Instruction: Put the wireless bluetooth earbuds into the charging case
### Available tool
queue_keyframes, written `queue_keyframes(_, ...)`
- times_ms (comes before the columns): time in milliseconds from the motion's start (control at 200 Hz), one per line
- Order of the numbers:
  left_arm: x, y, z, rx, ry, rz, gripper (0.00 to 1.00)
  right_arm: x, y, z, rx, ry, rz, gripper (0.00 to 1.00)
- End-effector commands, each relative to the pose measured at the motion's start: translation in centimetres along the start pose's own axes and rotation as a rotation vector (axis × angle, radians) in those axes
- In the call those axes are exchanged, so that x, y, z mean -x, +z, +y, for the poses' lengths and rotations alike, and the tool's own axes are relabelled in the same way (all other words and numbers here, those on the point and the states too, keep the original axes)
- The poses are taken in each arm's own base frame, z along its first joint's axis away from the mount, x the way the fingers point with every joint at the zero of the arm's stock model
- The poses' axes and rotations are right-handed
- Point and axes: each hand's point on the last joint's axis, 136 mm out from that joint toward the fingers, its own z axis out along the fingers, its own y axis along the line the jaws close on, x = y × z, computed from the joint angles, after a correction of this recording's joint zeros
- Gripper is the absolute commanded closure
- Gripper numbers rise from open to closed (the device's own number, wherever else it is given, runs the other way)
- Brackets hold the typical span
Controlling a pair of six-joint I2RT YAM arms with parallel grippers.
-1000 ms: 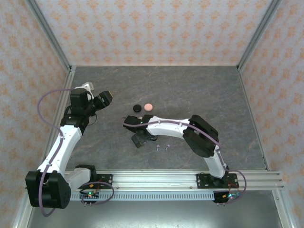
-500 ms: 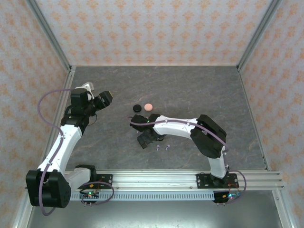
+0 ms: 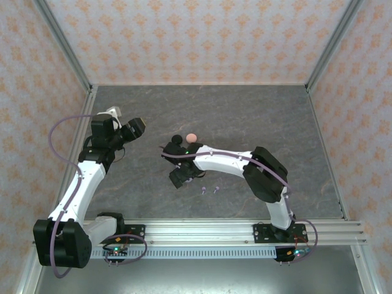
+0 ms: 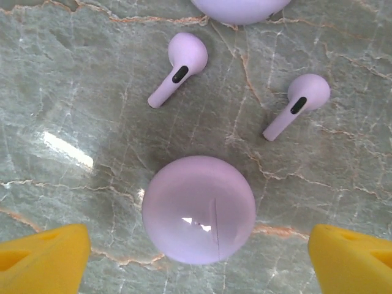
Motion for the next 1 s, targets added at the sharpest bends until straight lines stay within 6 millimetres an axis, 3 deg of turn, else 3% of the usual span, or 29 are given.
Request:
queue_keyframes(0, 0.1, -0.6, 0.5, 0.021, 0.009, -0.001, 0.25, -0.1, 0.8, -0.7, -0.027, 0.013, 0.033, 0.11)
queue_keyframes(415, 0.0, -0.7, 0.5, 0.024, 0.009, 0.001, 0.24, -0.2, 2.7, -0.2, 0.02, 0.061, 0.071, 0.38)
queue_keyframes(571, 0.1, -0.9, 0.5, 0.026, 0.011, -0.005, 0.24, -0.1, 1.9, -0.7, 0.03, 0.078, 0.038, 0.47)
queue_keyframes(796, 0.8, -1.6, -1.0, -0.034, 0.036, -0.02, 0.24, 1.9, -2.8, -2.6, 0.006, 0.025, -0.136, 0.5)
queue_keyframes(996, 1.6, -3.3, -5.8, -0.253, 0.101, -0.013, 0.29, 4.4, -9.8, -4.9, -0.064, -0.116, -0.389, 0.5)
